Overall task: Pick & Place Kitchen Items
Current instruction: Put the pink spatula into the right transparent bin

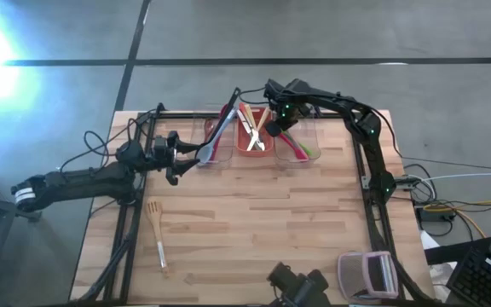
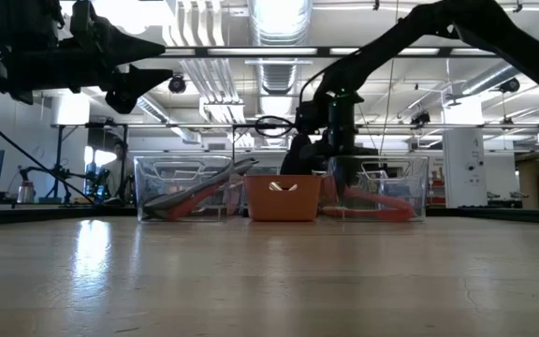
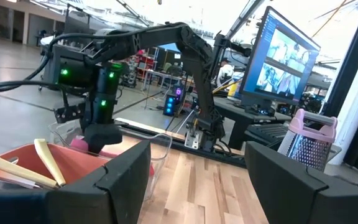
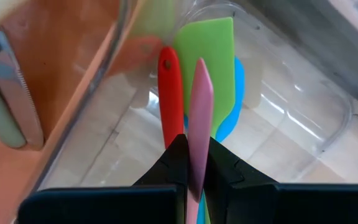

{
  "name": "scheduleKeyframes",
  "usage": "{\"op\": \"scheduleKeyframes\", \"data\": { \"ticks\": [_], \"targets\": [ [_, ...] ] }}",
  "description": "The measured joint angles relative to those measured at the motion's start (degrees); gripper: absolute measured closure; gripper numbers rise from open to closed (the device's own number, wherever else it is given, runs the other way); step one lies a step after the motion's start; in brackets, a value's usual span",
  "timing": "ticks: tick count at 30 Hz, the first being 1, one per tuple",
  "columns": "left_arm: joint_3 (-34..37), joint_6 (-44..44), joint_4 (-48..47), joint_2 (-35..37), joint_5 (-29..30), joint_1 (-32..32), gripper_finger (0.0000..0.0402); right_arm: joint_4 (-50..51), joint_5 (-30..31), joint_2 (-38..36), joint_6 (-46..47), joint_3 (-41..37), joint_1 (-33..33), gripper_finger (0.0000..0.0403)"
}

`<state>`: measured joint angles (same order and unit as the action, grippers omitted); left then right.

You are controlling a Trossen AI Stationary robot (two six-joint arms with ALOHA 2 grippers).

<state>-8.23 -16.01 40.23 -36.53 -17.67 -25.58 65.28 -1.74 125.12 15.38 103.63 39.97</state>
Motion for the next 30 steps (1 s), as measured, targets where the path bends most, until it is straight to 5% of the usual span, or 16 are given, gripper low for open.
{"op": "scheduleKeyframes", "data": {
  "ticks": [24, 30],
  "targets": [
    [0.00, 0.70, -0.01, 0.00, 0.37, -0.02, 0.0138, 0.45, -2.96, 5.65, -0.78, 2.25, 1.29, 0.0390],
    [0.00, 0.69, 0.00, 0.01, 0.39, -0.02, 0.0138, -0.29, -2.59, 5.75, -0.29, 4.70, 1.29, 0.0355]
  ]
}}
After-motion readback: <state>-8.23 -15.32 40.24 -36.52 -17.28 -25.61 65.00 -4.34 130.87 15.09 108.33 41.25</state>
